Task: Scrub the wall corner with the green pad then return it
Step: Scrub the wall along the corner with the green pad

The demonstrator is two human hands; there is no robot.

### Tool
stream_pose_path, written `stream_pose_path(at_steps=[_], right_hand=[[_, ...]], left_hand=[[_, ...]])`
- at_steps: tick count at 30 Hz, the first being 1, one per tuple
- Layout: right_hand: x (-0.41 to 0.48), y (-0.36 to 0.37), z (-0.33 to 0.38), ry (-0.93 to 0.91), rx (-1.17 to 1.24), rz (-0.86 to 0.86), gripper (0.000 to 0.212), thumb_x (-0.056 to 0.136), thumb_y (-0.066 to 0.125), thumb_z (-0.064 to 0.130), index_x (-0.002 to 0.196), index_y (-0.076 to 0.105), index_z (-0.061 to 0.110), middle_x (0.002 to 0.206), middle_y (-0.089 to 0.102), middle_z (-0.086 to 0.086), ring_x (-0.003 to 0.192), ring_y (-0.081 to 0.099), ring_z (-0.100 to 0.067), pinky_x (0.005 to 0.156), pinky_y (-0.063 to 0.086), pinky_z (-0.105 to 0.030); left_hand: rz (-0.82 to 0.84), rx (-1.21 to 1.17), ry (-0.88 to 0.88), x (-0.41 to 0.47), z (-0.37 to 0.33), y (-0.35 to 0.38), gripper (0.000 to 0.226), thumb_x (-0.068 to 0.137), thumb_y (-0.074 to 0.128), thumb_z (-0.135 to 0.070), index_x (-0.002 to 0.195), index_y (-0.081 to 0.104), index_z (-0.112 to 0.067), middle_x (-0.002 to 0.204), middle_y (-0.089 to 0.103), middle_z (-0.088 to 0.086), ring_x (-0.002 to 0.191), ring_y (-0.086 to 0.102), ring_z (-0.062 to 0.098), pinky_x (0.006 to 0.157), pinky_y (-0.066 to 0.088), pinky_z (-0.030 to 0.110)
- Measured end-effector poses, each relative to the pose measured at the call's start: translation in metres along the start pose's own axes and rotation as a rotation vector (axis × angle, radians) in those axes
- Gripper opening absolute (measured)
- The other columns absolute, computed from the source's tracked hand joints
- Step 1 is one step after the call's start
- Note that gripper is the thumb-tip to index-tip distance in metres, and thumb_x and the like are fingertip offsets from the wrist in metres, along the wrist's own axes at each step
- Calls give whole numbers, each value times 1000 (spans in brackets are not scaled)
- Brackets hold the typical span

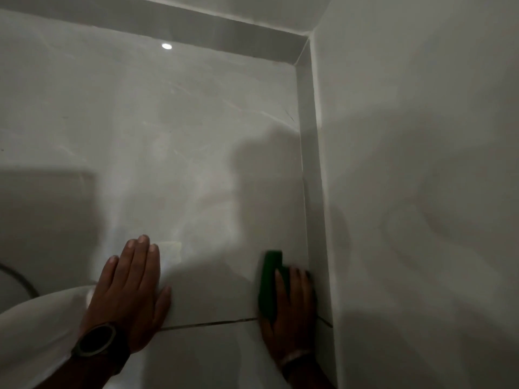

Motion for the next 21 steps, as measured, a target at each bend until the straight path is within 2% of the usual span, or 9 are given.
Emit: stream_pose_path(at_steps=[3,7,10,15,18,21], right_hand=[[74,-4,0,61,35,12,68,90,40,55,144,40,12,152,33,-15,139,22,-38,113,18,-50],[157,-6,7,31,-16,30,74,88,44,55,147,35,12,154,28,-17,141,18,-37,116,12,-49],[216,-8,11,17,-97,60,78,87,38,60,148,29,11,154,25,-21,142,14,-40,117,11,-51],[275,-6,11,-84,-173,116,87,83,22,66,150,23,10,156,16,-25,143,6,-42,116,-2,-48],[295,-5,11,-92,-185,126,86,83,25,66,149,25,11,155,18,-24,142,8,-42,116,0,-48],[299,-5,10,-94,-169,154,85,83,29,66,146,31,10,152,26,-23,139,17,-42,115,10,-49]], left_hand=[[-5,-6,-11,1,-1,-2,79,91,39,-45,151,37,6,161,32,30,148,31,48,114,27,62],[-19,-3,-11,2,1,0,80,88,42,-46,150,39,5,160,34,29,147,32,46,112,29,61],[-29,-1,-3,1,2,1,80,88,42,-46,150,40,5,161,33,29,146,35,47,111,30,62],[-65,10,9,1,2,0,80,88,43,-47,149,42,5,160,36,29,146,35,45,109,33,62],[-69,7,11,2,3,1,81,87,44,-48,150,40,4,161,34,28,147,34,44,110,32,63],[-49,2,6,2,1,0,82,88,43,-47,151,38,4,161,33,29,148,32,45,112,30,62]])
Point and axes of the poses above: each hand's wrist, its own x-axis towards the middle knuckle, its own y-axis out of the palm, z = x × y, the point moved 8 cm from there along x, towards the middle knuckle
